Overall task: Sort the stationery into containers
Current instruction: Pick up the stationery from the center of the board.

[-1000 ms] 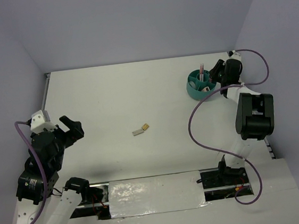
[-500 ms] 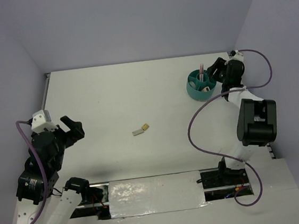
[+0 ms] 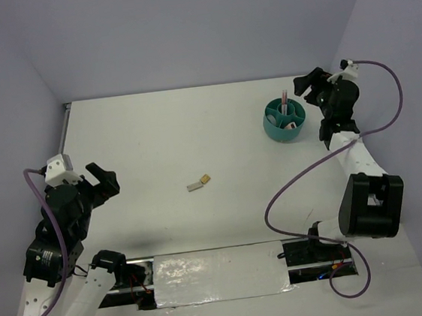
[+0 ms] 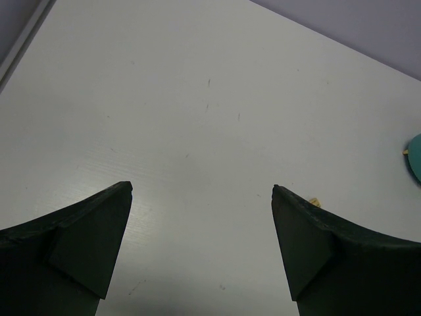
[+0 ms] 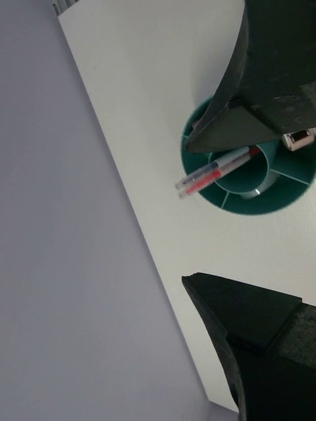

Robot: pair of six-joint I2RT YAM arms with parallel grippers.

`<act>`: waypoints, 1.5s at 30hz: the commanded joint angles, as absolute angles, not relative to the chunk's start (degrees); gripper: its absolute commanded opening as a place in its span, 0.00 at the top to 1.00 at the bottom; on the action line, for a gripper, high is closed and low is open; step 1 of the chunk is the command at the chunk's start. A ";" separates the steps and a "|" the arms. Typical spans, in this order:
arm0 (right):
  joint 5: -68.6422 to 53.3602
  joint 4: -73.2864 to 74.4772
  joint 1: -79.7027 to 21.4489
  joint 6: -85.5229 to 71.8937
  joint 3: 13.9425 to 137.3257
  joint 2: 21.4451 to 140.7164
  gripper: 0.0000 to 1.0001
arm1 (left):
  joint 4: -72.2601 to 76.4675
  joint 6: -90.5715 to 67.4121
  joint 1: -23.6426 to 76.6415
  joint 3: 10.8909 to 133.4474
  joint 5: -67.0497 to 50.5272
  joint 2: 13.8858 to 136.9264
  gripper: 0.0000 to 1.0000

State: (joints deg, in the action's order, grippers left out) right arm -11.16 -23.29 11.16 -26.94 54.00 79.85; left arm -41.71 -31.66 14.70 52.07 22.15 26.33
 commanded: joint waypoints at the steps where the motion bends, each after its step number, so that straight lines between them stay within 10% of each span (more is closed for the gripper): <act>1: -13.62 -18.66 8.36 -28.22 55.19 74.54 0.20 | -38.85 -31.11 14.41 51.59 21.88 27.86 0.01; 19: 8.52 8.87 -41.12 -14.85 52.12 70.75 0.00 | -32.18 -39.10 18.44 47.73 2.98 49.03 0.01; 26: 13.17 14.93 -43.50 -16.70 51.50 70.32 0.01 | -31.82 -49.04 41.29 52.21 23.99 64.85 0.01; 45: 12.93 23.82 -42.98 -13.80 52.21 50.19 0.00 | -9.60 -18.21 43.42 51.87 10.20 87.10 0.07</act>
